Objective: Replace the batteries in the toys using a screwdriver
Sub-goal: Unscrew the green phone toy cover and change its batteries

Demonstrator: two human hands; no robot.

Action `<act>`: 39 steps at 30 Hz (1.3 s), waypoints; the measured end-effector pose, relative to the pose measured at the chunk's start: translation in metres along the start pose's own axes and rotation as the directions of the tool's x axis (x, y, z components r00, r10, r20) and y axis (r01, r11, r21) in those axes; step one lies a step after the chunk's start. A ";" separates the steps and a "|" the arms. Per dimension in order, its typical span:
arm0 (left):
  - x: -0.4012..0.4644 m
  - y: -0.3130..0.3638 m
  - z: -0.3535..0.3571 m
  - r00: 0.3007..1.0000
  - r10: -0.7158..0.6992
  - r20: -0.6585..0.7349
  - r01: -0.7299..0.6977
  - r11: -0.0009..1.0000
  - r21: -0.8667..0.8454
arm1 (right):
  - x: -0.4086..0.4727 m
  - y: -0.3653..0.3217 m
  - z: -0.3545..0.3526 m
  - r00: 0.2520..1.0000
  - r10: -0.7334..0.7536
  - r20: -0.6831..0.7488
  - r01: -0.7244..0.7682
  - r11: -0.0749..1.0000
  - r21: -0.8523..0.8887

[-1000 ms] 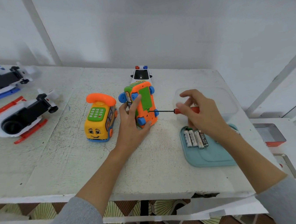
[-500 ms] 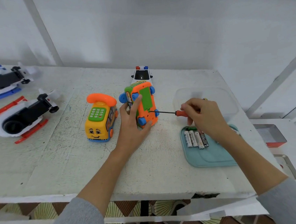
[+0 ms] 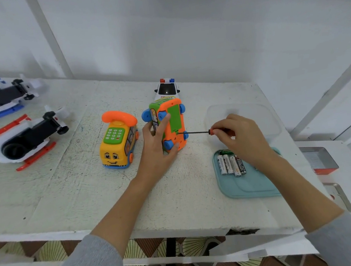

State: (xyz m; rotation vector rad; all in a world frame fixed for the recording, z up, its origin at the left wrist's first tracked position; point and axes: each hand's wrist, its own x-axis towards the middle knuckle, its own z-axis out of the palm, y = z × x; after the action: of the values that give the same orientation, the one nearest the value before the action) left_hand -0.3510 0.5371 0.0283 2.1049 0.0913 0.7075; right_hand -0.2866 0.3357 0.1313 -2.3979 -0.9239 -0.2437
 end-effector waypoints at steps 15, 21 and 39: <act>-0.001 0.003 -0.002 1.000 0.014 -0.004 -0.015 1.000 -0.016 | -0.001 -0.001 -0.008 0.995 -0.027 0.092 0.029 0.999 -0.022; -0.001 0.004 -0.002 1.000 0.019 -0.007 -0.019 1.000 0.005 | 0.001 -0.003 -0.005 0.994 -0.023 0.104 0.022 1.000 0.014; -0.001 0.002 -0.002 0.999 0.031 0.007 -0.031 0.999 0.038 | 0.001 -0.004 -0.013 0.989 0.010 0.148 -0.011 1.000 0.004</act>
State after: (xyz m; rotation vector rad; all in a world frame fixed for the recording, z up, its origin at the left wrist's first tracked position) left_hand -0.3533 0.5372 0.0300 2.1488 0.0689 0.7220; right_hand -0.2884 0.3312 0.1444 -2.4419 -0.9761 -0.0603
